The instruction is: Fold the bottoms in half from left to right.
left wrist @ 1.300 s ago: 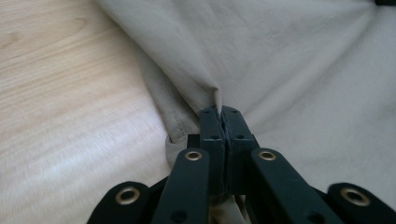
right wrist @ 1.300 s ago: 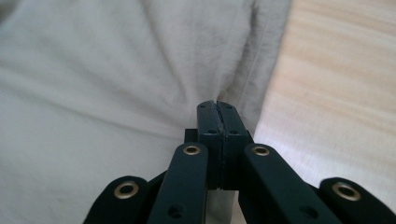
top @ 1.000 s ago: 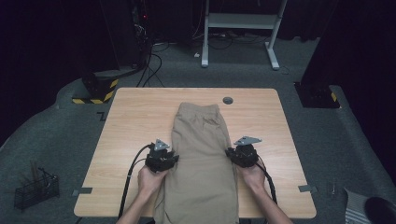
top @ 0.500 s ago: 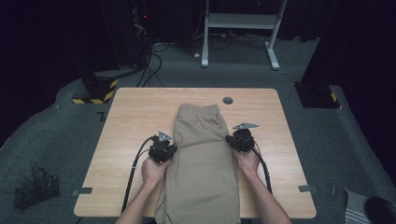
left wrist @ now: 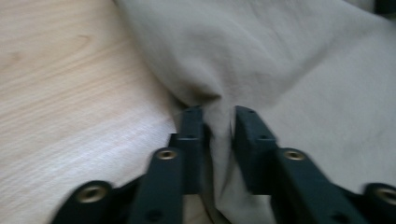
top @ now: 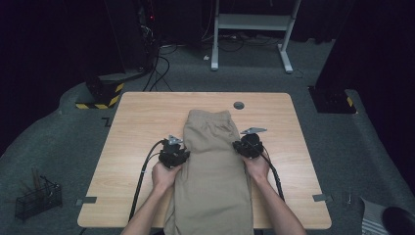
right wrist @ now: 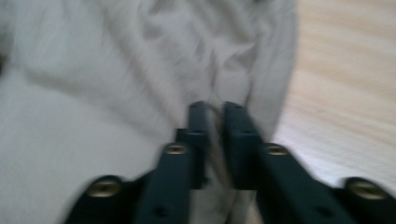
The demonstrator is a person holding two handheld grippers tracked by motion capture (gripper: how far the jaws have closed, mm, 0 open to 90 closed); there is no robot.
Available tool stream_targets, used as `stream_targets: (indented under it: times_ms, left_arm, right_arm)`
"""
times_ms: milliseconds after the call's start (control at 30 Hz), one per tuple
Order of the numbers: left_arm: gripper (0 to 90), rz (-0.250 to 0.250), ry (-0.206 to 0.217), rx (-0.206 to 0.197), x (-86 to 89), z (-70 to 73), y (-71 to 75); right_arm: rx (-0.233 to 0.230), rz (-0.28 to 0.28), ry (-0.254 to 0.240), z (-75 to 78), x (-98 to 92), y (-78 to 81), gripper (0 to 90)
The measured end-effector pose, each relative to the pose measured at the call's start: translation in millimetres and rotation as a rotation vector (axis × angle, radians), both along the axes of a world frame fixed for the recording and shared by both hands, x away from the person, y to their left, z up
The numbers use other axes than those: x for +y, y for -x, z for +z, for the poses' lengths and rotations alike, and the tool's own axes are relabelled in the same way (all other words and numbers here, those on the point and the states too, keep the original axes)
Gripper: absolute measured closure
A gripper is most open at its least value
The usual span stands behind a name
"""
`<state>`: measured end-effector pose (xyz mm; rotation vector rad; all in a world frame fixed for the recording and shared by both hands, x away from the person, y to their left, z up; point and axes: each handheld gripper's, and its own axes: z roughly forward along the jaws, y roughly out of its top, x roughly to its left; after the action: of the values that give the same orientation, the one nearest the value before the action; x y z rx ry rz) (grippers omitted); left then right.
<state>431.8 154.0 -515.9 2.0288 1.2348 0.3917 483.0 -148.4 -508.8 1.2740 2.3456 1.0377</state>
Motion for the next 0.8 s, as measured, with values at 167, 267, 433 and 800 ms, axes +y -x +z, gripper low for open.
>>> stream_targets:
  times_ms: [167,267,433,800]
  left_arm:
    - [87.4,-0.063,-0.014,0.001,2.8,0.0,31.6]
    - [85.7,-0.101,-0.033,-0.002,3.4,3.1,50.2]
    - [59.3,-0.017,0.033,-0.051,6.4,13.3,32.8]
    - [62.3,0.01,-0.023,-0.025,-0.8,-2.5,13.9]
  right_arm:
    - [0.005,0.075,0.042,-1.8,1.1,25.8,89.8]
    - [0.006,0.113,0.036,0.4,-3.7,47.1,88.0]
    - [-0.063,0.074,-0.015,13.2,-4.9,46.0,69.3]
    - [-0.028,0.033,0.056,-5.5,11.6,9.2,90.0]
